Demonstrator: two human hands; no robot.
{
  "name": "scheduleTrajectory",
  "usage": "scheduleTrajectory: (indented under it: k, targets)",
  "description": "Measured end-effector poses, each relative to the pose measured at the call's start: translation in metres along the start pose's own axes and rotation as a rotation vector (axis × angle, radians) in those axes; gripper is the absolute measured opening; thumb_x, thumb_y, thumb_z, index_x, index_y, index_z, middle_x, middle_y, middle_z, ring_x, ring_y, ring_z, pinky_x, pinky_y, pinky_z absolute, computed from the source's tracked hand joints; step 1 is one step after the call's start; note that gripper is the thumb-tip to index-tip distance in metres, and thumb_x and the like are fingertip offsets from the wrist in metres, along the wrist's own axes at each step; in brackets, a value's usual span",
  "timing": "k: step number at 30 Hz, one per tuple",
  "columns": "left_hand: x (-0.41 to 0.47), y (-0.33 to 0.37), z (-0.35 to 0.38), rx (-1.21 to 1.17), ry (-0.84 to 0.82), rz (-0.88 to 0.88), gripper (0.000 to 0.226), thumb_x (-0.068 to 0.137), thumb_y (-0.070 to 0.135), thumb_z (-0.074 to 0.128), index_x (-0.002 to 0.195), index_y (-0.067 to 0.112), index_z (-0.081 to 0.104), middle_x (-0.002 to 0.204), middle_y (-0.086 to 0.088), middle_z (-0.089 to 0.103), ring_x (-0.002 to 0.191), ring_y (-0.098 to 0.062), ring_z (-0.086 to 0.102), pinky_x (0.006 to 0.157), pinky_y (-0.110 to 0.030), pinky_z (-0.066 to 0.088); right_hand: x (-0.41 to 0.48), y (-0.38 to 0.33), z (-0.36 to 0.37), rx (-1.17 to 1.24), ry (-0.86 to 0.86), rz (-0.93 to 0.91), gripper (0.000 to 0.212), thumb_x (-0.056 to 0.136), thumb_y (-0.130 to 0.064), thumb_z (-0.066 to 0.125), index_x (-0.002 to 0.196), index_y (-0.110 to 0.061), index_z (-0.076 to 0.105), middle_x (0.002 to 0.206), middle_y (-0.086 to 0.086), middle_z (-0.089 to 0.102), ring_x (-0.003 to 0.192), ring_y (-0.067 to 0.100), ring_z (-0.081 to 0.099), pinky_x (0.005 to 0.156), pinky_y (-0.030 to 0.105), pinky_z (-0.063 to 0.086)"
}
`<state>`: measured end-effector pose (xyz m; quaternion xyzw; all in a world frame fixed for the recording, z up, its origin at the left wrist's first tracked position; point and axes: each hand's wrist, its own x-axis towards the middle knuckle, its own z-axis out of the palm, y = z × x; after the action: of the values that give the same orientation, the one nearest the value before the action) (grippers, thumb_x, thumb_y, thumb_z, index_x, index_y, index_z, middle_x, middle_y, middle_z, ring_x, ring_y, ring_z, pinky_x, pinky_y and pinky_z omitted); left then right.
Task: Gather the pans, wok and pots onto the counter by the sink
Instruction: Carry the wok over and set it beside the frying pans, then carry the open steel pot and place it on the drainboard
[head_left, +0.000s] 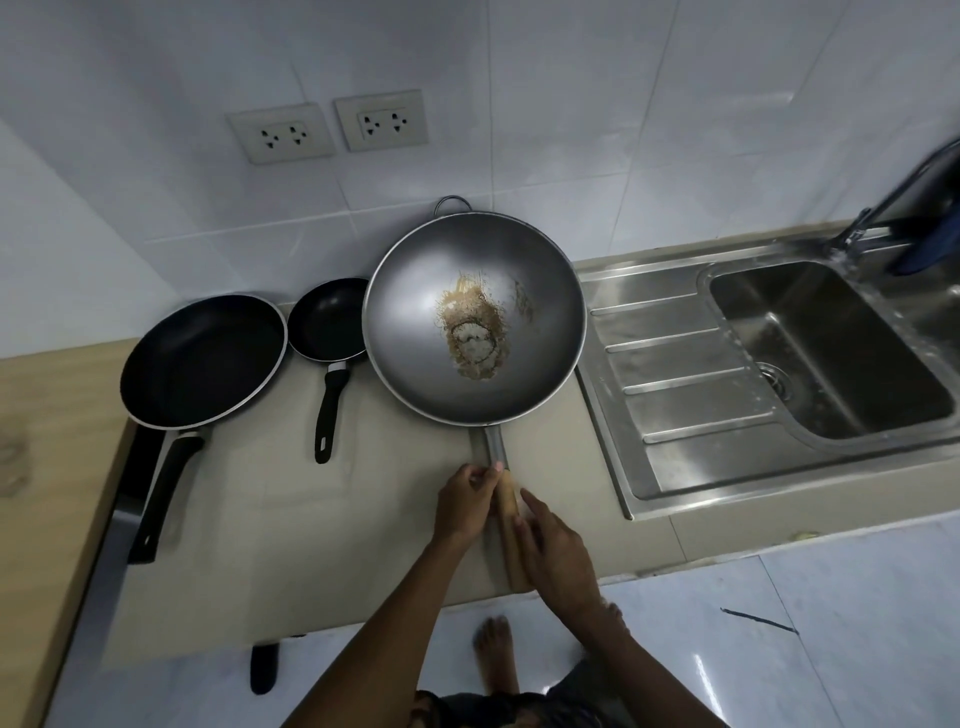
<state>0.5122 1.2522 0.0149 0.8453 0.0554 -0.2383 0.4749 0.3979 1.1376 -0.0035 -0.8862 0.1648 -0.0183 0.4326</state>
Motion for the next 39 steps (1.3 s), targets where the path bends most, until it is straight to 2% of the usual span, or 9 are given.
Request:
scheduleTrajectory:
  k: [4, 8, 10, 16, 20, 24, 28, 32, 39]
  targets:
    - [-0.012, -0.004, -0.004, 0.073, 0.009, -0.004, 0.05, 0.094, 0.058, 0.055, 0.113, 0.013, 0.067, 0.108, -0.006, 0.073, 0.094, -0.023, 0.071, 0.087, -0.041, 0.059, -0.005, 0.002, -0.008, 0.012, -0.026, 0.047, 0.05, 0.103, -0.036, 0.049, 0.148, -0.017, 0.044, 0.113, 0.008, 0.071, 0.094, 0.019, 0.069, 0.088, 0.034, 0.057]
    - [-0.032, -0.011, -0.007, 0.188, 0.04, 0.031, 0.043, 0.096, 0.056, 0.053, 0.109, 0.017, 0.064, 0.106, -0.003, 0.073, 0.085, -0.014, 0.065, 0.064, -0.021, 0.047, -0.012, 0.008, -0.018, -0.037, -0.009, 0.007, 0.042, 0.103, -0.034, 0.05, 0.14, -0.015, 0.053, 0.117, 0.007, 0.069, 0.101, 0.021, 0.067, 0.091, 0.037, 0.056]
    - [-0.046, -0.015, -0.006, 0.217, 0.046, 0.034, 0.042, 0.096, 0.056, 0.053, 0.11, 0.018, 0.063, 0.107, -0.002, 0.072, 0.084, -0.012, 0.061, 0.062, -0.019, 0.043, -0.016, 0.011, -0.023, -0.086, -0.017, -0.046, 0.036, 0.103, -0.034, 0.05, 0.131, -0.014, 0.06, 0.116, 0.007, 0.069, 0.101, 0.021, 0.066, 0.089, 0.034, 0.055]
    - [-0.1, -0.026, 0.008, 0.236, 0.11, -0.011, 0.048, 0.095, 0.054, 0.056, 0.119, 0.013, 0.063, 0.114, -0.006, 0.072, 0.098, -0.02, 0.065, 0.077, -0.025, 0.044, -0.039, 0.031, -0.048, -0.235, -0.066, -0.256, 0.024, 0.102, -0.025, 0.053, 0.11, -0.01, 0.069, 0.102, 0.011, 0.071, 0.092, 0.029, 0.066, 0.079, 0.039, 0.056]
    - [-0.151, -0.038, 0.037, 0.275, 0.147, 0.005, 0.042, 0.097, 0.047, 0.057, 0.118, 0.012, 0.063, 0.118, -0.009, 0.067, 0.112, -0.027, 0.063, 0.089, -0.032, 0.05, -0.067, 0.056, -0.079, -0.355, -0.074, -0.373, 0.026, 0.095, -0.026, 0.065, 0.115, -0.01, 0.07, 0.114, 0.011, 0.073, 0.098, 0.03, 0.068, 0.08, 0.037, 0.056]
    - [-0.211, -0.054, 0.082, 0.453, 0.225, 0.037, 0.059, 0.096, 0.06, 0.046, 0.133, 0.015, 0.057, 0.136, -0.006, 0.06, 0.124, -0.023, 0.057, 0.106, -0.039, 0.046, -0.109, 0.088, -0.12, -0.523, -0.092, -0.482, 0.038, 0.092, -0.032, 0.069, 0.125, -0.011, 0.068, 0.127, 0.014, 0.069, 0.114, 0.036, 0.066, 0.093, 0.046, 0.056]
    - [-0.26, -0.053, 0.138, 0.639, 0.254, 0.195, 0.068, 0.094, 0.069, 0.039, 0.142, 0.022, 0.051, 0.149, 0.001, 0.051, 0.137, -0.019, 0.047, 0.116, -0.044, 0.037, -0.146, 0.123, -0.166, -0.654, -0.099, -0.524, 0.045, 0.096, -0.038, 0.061, 0.134, -0.014, 0.062, 0.138, 0.014, 0.062, 0.125, 0.036, 0.06, 0.103, 0.051, 0.05]
    - [-0.283, -0.021, 0.205, 0.791, 0.142, 0.425, 0.074, 0.096, 0.07, 0.033, 0.152, 0.022, 0.04, 0.161, 0.001, 0.037, 0.149, -0.018, 0.031, 0.123, -0.041, 0.024, -0.174, 0.155, -0.221, -0.71, -0.082, -0.454, 0.047, 0.099, -0.041, 0.054, 0.14, -0.017, 0.056, 0.146, 0.012, 0.056, 0.134, 0.036, 0.052, 0.11, 0.053, 0.044]
    - [-0.27, 0.092, 0.338, 0.946, -0.048, 0.944, 0.079, 0.095, 0.07, 0.027, 0.15, 0.017, 0.046, 0.16, -0.006, 0.036, 0.149, -0.026, 0.032, 0.121, -0.045, 0.023, -0.203, 0.232, -0.357, -0.707, 0.119, -0.105, 0.053, 0.101, -0.046, 0.047, 0.149, -0.024, 0.045, 0.154, 0.008, 0.047, 0.141, 0.036, 0.043, 0.115, 0.057, 0.036]
